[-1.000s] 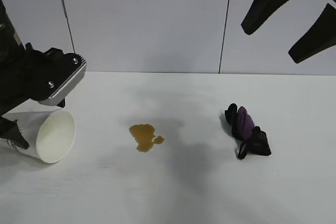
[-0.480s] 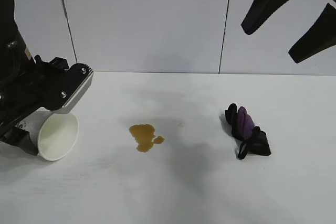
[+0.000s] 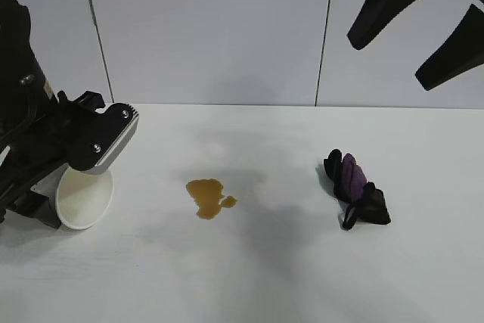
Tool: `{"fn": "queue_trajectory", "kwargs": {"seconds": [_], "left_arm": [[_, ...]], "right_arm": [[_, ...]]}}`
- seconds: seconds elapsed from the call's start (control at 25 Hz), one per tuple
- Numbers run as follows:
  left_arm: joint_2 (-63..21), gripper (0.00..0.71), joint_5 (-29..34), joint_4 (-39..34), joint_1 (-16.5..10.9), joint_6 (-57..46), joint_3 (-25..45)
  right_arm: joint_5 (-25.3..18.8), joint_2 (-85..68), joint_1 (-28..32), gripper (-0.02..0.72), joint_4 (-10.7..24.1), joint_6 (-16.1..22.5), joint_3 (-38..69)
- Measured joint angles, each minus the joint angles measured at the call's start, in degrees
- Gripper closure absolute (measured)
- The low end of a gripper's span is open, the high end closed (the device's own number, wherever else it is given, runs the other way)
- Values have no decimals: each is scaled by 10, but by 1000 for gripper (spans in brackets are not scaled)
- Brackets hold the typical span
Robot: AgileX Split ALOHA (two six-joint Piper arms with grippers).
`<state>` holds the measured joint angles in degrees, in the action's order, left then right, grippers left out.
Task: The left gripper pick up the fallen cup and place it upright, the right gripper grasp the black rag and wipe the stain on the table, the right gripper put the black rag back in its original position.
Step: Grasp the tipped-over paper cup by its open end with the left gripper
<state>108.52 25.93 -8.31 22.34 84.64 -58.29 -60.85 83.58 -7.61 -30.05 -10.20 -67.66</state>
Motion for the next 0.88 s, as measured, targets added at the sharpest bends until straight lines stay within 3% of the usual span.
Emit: {"fn": "queue_trajectory", "kwargs": {"seconds": [0.52, 0.88], "left_arm": [[4, 98, -8, 0, 0, -16, 0], [5, 170, -19, 0, 0, -26, 0]], "right_arm": [[0, 0, 0, 146, 1, 0, 0], [0, 0, 0, 146, 1, -1, 0]]}}
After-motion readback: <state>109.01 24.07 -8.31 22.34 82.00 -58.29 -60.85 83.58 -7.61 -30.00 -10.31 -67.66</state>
